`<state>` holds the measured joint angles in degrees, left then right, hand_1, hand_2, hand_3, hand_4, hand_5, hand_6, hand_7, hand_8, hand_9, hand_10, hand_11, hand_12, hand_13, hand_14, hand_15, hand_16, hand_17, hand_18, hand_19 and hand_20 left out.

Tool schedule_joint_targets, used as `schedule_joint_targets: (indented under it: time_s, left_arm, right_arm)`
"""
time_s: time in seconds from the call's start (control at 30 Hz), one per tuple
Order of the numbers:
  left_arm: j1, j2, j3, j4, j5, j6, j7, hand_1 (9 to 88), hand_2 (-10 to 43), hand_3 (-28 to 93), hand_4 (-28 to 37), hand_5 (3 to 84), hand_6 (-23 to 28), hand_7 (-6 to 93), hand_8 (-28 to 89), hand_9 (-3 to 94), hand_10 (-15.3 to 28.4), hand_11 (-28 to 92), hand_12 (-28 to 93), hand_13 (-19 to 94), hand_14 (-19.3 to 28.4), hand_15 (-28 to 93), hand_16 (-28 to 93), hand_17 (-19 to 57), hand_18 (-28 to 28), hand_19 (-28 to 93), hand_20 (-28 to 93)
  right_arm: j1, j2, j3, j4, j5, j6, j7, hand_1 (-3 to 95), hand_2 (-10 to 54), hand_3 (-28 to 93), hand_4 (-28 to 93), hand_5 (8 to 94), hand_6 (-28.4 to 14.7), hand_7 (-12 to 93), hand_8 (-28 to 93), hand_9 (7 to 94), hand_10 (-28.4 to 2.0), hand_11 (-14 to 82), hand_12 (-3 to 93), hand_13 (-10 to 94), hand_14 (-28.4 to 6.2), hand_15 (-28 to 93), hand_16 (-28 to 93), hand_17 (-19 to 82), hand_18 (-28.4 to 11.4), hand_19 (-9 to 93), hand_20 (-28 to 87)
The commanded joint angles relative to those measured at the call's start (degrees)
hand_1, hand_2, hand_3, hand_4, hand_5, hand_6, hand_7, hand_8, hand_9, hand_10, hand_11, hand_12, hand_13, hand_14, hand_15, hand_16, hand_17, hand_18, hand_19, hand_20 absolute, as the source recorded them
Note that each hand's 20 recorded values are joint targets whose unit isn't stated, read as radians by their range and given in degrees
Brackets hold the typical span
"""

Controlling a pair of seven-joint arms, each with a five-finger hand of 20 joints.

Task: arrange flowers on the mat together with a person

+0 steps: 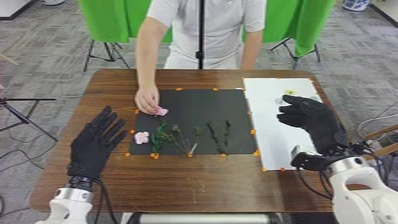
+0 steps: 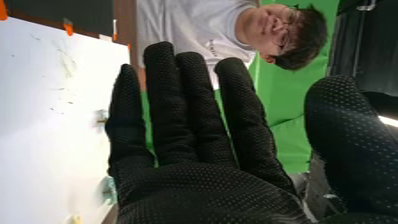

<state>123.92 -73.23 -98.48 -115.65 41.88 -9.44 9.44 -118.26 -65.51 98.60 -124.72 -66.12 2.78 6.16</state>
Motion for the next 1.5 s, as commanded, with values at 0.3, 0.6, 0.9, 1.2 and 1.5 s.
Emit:
schedule_joint_targets:
  time_s: [0.3, 0.6, 0.9, 1.2, 1.5]
  left_arm:
    - [1.0, -1.18, -0.10, -0.04, 0.20, 0.09, -0.14, 25.1, -3.3, 69, -23.7, 29.1, 2.8, 13.6, -8, 20.5, 10.0, 12, 19, 17, 12.4, 14, 7, -11.6, 21.4, 39, 10]
    - [1.3, -0.83, -0.35, -0.25, 0.10, 0.45, 0.17, 25.0, -3.3, 69, -23.7, 29.2, 2.8, 13.5, -8, 20.5, 10.0, 11, 19, 17, 12.4, 14, 7, -11.6, 21.4, 39, 10]
    - [1.6, 0.88, -1.68, -0.54, 0.14, 1.16, 0.27, 25.0, -3.3, 69, -23.8, 29.2, 2.8, 13.6, -8, 20.9, 10.2, 11, 19, 17, 12.4, 14, 7, -11.6, 21.4, 39, 10]
    - [2.3, 1.47, -1.48, -0.56, 0.19, 1.42, 0.86, 25.0, -3.4, 69, -23.7, 29.2, 2.9, 13.6, -8, 20.8, 10.1, 11, 19, 18, 12.5, 14, 7, -11.6, 21.4, 39, 10]
    - [2.4, 2.35, -1.36, -0.57, 0.09, 1.49, 1.24, 24.9, -3.5, 69, -23.8, 29.2, 2.9, 13.6, -8, 20.5, 9.8, 11, 19, 18, 12.5, 14, 6, -11.6, 21.4, 39, 10]
  right_arm:
    - [-0.4, -0.7, 0.1, 0.0, -0.7, -0.8, 0.3, 17.2, 9.6, 87, -23, 49.8, -6.3, 18, -11, 49.7, -17.5, 20.9, 21.7, 41, -15.6, 41, 17, 12, -22.6, 54, 28]
    - [2.3, 0.2, 0.2, 1.3, -5.2, -5.3, -1.1, 22.0, 2.6, 88, -23, 50.0, -5.8, 19, -11, 49.7, -16.5, 21.3, 21.8, 42, -14.5, 41, 17, 12, -22.3, 54, 27]
    - [5.2, 6.9, 1.3, 2.2, -12.0, -2.6, -1.2, 21.8, 2.1, 87, -24, 48.9, -5.8, 19, -12, 49.1, -16.4, 21.4, 21.7, 42, -14.5, 41, 17, 12, -22.2, 54, 28]
    - [10.4, 16.8, 4.8, 10.1, -62.6, -6.6, -7.8, 25.1, 0.1, 87, -24, 45.2, -5.0, 21, -12, 43.6, -14.7, 21.3, 22.1, 41, -12.6, 40, 17, 14, -21.4, 58, 30]
    - [10.1, 25.1, 1.8, 17.4, -73.7, -8.8, 1.3, 30.9, -8.0, 88, -28, 40.2, -3.0, 30, -17, 38.5, -10.8, 26.3, 22.4, 38, -10.4, 61, 15, 16, -19.5, 70, 42]
